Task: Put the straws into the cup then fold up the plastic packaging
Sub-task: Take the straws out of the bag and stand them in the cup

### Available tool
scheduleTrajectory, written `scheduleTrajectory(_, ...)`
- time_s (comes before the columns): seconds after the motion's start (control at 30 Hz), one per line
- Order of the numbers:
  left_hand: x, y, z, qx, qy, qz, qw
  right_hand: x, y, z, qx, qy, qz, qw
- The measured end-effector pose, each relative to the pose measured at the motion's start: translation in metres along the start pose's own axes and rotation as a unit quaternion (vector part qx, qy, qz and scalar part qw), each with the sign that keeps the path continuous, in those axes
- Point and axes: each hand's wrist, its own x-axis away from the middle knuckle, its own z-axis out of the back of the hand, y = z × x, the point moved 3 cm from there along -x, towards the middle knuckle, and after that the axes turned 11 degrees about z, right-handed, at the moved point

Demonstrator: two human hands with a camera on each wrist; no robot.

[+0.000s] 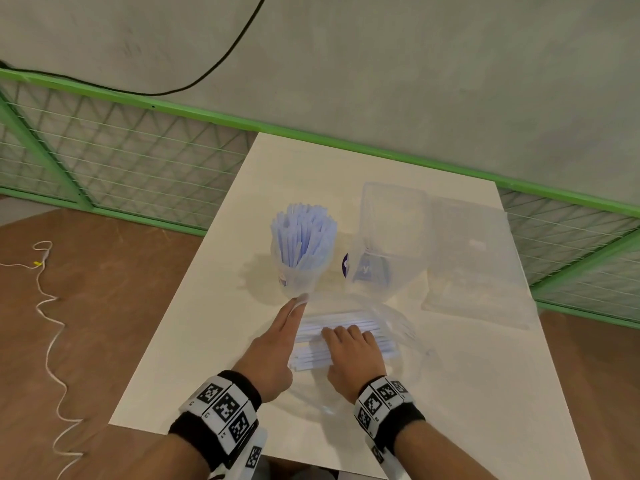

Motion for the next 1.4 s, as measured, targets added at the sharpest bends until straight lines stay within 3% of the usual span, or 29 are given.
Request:
scheduleTrajectory(0.73, 0.001, -0.005, 0.001, 0.003, 0.034, 0.001, 0.999, 0.000, -0.003, 0.002, 0.021, -0.050, 0.020, 0.998)
scheduleTrajectory(0.87, 0.002, -0.007, 0.002, 0.007, 0.043, -0.002, 0.999, -0.002, -0.005, 0.003, 0.013, -0.023, 0.025, 0.999)
scheduleTrajectory(1.4, 0.004, -0.021, 0.001, 0.031, 0.047, 0.020, 0.998, -0.010, -0.009, 0.002, 0.039, -0.082, 0.038, 0.995)
